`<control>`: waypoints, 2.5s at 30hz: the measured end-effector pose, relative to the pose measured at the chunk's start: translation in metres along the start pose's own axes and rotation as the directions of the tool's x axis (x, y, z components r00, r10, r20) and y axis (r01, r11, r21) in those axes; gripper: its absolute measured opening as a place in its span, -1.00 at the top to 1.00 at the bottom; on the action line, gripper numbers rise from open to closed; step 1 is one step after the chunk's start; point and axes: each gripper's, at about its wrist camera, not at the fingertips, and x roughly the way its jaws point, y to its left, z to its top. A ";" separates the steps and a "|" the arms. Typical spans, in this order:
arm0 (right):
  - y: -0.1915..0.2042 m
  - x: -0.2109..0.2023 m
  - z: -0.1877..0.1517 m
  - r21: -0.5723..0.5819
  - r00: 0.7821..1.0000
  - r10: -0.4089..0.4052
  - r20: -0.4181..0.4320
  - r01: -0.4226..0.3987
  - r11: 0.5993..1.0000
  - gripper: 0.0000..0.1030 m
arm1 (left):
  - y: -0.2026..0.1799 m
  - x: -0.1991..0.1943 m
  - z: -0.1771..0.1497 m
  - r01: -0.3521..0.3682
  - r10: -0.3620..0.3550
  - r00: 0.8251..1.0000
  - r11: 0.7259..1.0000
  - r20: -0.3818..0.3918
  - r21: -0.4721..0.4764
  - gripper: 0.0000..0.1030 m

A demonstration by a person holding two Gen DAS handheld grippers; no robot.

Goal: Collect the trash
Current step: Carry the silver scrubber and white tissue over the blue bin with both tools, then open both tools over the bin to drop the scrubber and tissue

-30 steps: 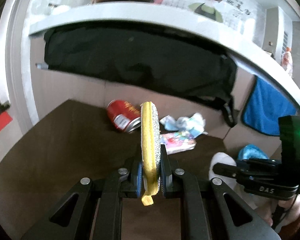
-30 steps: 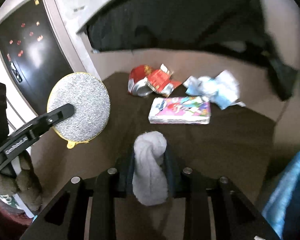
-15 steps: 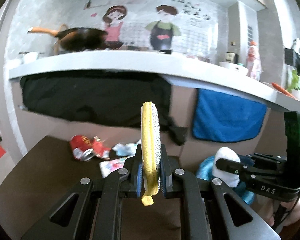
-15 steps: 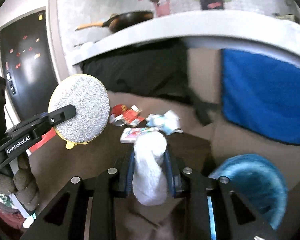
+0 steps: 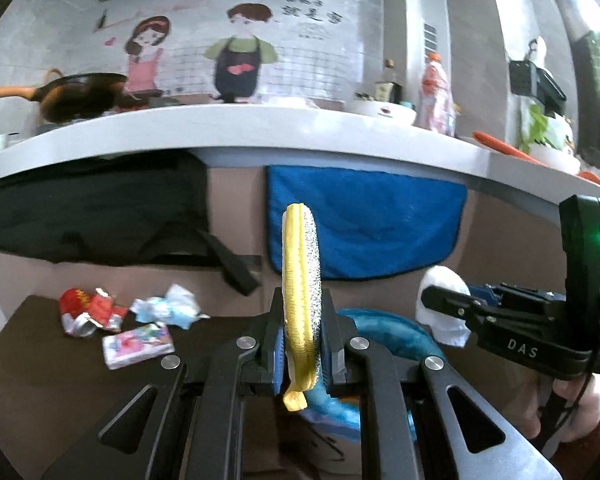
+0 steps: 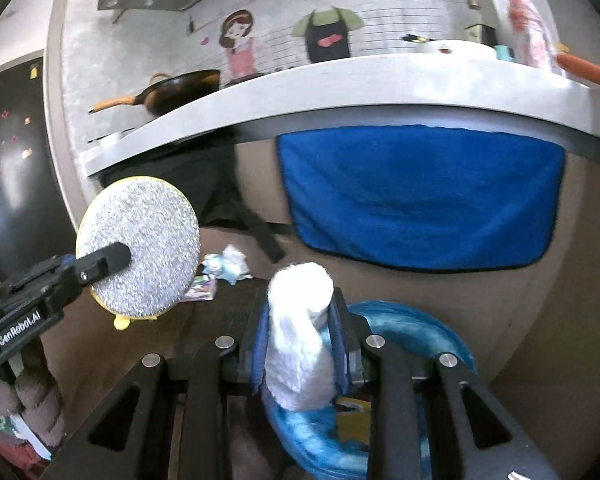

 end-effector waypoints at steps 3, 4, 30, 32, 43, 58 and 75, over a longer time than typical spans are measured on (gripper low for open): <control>-0.010 -0.004 -0.003 0.006 1.000 -0.023 0.013 0.023 1.000 0.51 | -0.010 0.012 -0.003 0.029 -0.029 0.999 1.000 -0.022 0.006 0.72; -0.013 -0.004 -0.005 0.010 1.000 -0.027 0.015 0.027 1.000 0.50 | -0.014 0.018 -0.006 0.042 -0.042 0.999 0.999 -0.030 0.011 0.72; -0.071 0.030 -0.049 0.121 0.994 -0.072 -0.078 0.081 0.989 0.50 | -0.032 0.104 -0.057 0.151 -0.162 0.966 0.986 -0.202 -0.069 0.72; -0.074 0.034 -0.052 0.126 0.993 -0.072 -0.089 0.083 0.989 0.50 | -0.032 0.108 -0.059 0.154 -0.165 0.964 0.986 -0.210 -0.069 0.72; -0.081 0.057 -0.062 0.151 0.987 -0.071 -0.144 0.093 0.984 0.50 | -0.034 0.133 -0.067 0.183 -0.200 0.945 0.979 -0.259 -0.088 0.72; -0.078 0.051 -0.056 0.195 0.987 -0.096 -0.130 0.121 0.973 -0.13 | 0.027 0.128 -0.052 0.165 -0.222 0.949 0.954 -0.222 -0.251 0.01; 0.072 0.103 -0.008 0.038 0.986 0.039 -0.162 -0.034 0.999 -0.14 | 0.241 0.027 -0.075 -0.195 0.122 0.969 0.911 -0.215 -0.362 -0.03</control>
